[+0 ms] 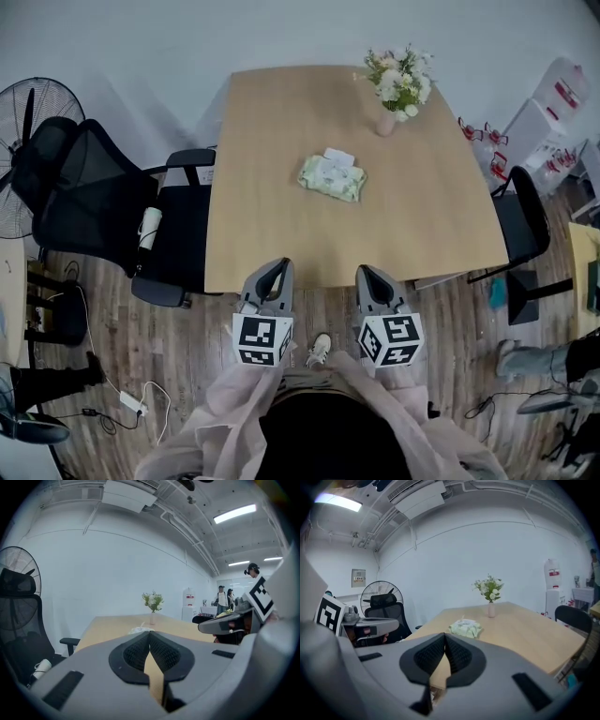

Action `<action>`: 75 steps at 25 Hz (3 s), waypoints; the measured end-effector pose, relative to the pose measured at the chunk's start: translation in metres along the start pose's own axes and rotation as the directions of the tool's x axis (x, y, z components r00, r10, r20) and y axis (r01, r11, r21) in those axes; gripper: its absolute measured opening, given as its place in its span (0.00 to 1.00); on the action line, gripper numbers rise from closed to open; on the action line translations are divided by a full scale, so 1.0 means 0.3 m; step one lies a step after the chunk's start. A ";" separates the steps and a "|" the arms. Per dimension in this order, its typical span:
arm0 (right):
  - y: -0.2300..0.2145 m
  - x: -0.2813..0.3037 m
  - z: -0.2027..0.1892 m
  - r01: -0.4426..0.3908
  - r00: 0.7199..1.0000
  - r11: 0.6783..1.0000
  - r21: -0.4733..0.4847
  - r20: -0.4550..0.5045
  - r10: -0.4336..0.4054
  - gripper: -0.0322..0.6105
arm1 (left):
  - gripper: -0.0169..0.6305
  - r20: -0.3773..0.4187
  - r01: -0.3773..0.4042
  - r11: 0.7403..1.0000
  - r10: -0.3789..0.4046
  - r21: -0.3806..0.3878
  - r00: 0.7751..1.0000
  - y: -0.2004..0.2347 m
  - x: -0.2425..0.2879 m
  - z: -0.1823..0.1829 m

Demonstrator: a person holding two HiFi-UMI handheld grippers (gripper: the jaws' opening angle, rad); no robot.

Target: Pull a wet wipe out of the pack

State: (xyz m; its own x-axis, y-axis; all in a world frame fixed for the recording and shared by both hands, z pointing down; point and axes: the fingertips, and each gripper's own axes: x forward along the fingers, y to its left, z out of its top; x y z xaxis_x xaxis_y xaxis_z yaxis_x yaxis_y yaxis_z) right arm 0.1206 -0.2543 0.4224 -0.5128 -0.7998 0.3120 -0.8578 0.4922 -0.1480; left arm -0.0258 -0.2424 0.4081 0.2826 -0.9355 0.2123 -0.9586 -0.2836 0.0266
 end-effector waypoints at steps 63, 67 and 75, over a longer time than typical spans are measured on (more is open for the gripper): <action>-0.273 0.743 0.055 -0.126 0.976 0.991 -0.047 -0.184 0.115 0.26 | 0.05 -0.176 -0.023 0.998 0.013 -0.051 0.984 0.216 0.652 -0.098; -0.291 0.791 0.046 -0.125 0.972 0.991 -0.048 -0.206 0.113 0.26 | 0.05 -0.192 -0.021 0.998 0.009 -0.063 0.981 0.229 0.688 -0.119; -0.294 0.882 0.027 -0.155 0.962 0.986 -0.060 -0.238 0.137 0.30 | 0.05 -0.205 -0.035 0.996 0.019 -0.077 0.979 0.282 0.738 -0.145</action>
State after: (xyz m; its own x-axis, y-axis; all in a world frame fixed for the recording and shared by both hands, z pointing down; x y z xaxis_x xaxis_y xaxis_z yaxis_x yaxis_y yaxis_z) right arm 0.0604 -0.5120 0.5104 -0.6019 -0.6198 0.5035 -0.7643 0.6299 -0.1383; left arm -0.0457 -0.4644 0.4998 0.2515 -0.8775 0.4083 -0.9678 -0.2334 0.0945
